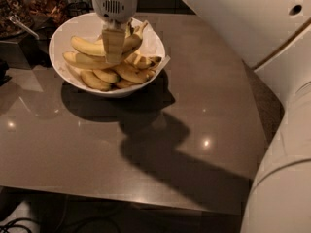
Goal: Pick banana from white bowl
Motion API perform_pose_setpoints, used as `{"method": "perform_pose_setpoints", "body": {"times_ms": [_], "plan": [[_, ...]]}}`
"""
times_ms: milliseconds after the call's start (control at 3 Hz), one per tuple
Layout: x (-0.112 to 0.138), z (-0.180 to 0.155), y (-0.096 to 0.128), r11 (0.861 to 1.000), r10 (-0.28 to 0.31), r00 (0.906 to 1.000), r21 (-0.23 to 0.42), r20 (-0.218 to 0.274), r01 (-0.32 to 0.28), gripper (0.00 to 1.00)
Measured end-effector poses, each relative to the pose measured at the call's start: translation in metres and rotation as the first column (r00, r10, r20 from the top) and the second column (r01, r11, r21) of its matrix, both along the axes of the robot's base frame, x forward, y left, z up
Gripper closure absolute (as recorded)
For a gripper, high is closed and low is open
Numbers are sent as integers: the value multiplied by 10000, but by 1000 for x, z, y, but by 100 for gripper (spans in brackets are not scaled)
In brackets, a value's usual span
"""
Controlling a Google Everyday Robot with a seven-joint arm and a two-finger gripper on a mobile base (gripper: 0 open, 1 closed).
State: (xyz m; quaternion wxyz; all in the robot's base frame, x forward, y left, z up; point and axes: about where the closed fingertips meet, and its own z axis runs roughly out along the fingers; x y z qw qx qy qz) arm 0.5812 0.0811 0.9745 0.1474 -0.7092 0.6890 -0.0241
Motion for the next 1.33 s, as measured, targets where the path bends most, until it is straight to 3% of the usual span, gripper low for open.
{"method": "perform_pose_setpoints", "body": {"times_ms": [333, 1333], "plan": [[-8, 11, -2, 9988, 141, 9999, 477, 4, -141, 100], [-66, 25, -32, 9917, 284, 9963, 1274, -808, -179, 100]]}}
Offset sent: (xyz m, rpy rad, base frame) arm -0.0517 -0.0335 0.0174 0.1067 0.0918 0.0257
